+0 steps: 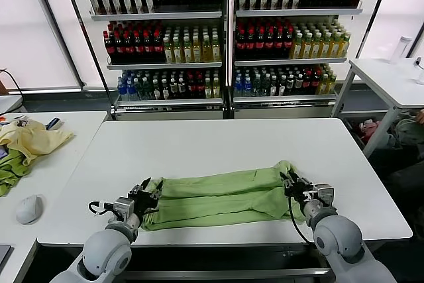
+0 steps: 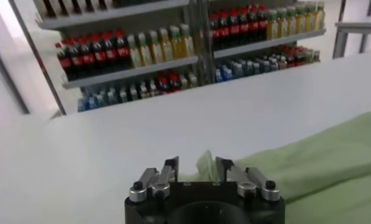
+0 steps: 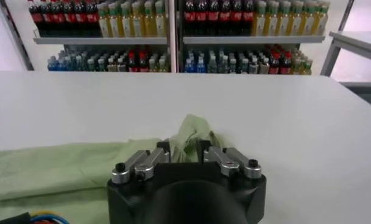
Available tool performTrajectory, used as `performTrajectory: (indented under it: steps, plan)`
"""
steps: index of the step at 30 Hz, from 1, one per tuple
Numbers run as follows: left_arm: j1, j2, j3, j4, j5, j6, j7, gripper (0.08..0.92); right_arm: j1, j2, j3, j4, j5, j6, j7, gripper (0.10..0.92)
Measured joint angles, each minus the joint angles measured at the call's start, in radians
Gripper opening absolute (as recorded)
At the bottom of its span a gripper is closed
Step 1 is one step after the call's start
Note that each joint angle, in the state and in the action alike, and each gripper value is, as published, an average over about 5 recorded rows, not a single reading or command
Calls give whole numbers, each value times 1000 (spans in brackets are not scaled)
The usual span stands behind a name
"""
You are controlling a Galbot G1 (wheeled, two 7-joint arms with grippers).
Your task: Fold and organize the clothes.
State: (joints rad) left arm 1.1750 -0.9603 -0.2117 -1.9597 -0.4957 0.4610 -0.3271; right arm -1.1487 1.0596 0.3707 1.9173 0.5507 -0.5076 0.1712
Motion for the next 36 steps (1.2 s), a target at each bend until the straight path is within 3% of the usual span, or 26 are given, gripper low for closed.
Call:
performTrajectory:
  steps: [7, 11, 29, 36]
  plan:
    - [66, -45, -36, -31, 97, -59, -40, 744, -29, 3, 4, 22, -50, 35, -9, 715]
    - [97, -83, -40, -28, 148, -87, -53, 813, -33, 0, -1, 26, -67, 48, -12, 802]
    - [120, -246, -31, 49, 187, -102, -72, 819, -28, -27, -8, 28, -80, 71, -16, 823]
    - [110, -282, -30, 99, 183, -93, -69, 680, -17, -40, -11, 29, -69, 70, -15, 823]
